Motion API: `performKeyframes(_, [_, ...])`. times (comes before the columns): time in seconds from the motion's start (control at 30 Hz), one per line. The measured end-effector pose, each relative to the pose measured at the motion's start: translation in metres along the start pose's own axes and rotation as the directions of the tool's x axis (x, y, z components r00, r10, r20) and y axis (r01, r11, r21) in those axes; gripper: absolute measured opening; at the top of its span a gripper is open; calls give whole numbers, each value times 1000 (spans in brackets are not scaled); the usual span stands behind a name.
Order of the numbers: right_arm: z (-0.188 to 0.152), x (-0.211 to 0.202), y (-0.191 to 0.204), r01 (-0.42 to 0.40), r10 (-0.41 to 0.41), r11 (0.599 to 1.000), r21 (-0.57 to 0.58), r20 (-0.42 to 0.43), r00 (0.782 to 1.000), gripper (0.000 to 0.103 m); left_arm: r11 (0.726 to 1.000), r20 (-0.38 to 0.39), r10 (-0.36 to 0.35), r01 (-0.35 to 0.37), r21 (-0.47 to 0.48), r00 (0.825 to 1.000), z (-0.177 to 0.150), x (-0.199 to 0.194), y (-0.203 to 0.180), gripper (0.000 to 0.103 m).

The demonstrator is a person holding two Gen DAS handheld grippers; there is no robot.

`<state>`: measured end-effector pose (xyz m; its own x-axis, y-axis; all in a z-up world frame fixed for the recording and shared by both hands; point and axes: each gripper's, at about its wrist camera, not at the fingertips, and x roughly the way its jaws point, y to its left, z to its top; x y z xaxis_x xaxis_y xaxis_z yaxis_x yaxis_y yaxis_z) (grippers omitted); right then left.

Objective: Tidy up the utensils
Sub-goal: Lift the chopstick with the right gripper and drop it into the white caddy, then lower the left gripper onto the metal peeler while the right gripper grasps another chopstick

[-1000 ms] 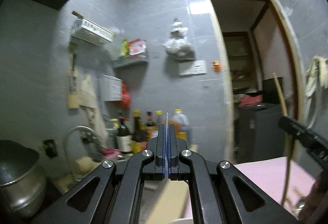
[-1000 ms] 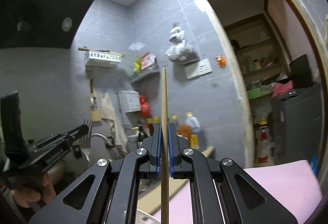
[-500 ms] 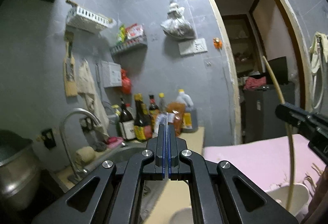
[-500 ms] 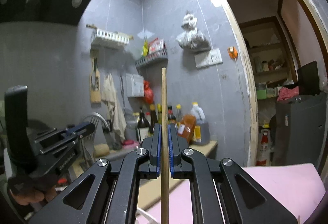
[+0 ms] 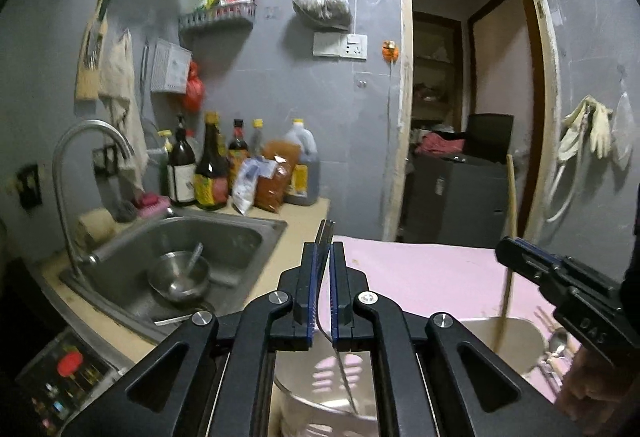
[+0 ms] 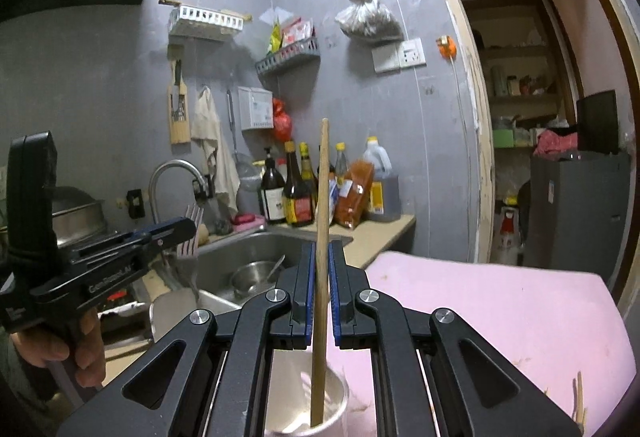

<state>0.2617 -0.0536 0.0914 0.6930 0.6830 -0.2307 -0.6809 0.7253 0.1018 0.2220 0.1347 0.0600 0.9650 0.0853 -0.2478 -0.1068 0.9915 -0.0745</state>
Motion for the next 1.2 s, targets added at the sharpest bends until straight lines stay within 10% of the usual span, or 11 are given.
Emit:
performKeyframes(0.23, [1, -14, -3, -15, 15, 1000, 16, -2, 1000, 24, 992, -9, -87, 86, -90, 996, 13, -15, 0, 12])
performKeyframes(0.9, [35, -147, -54, 266, -255, 964, -21, 218, 942, 100, 957, 98, -288, 291, -16, 953, 30, -51, -115, 93])
performKeyframes(1.2, [11, -178, -86, 374, -366, 927, -36, 141, 920, 103, 937, -1, -350, 350, 12, 937, 5, -35, -157, 96])
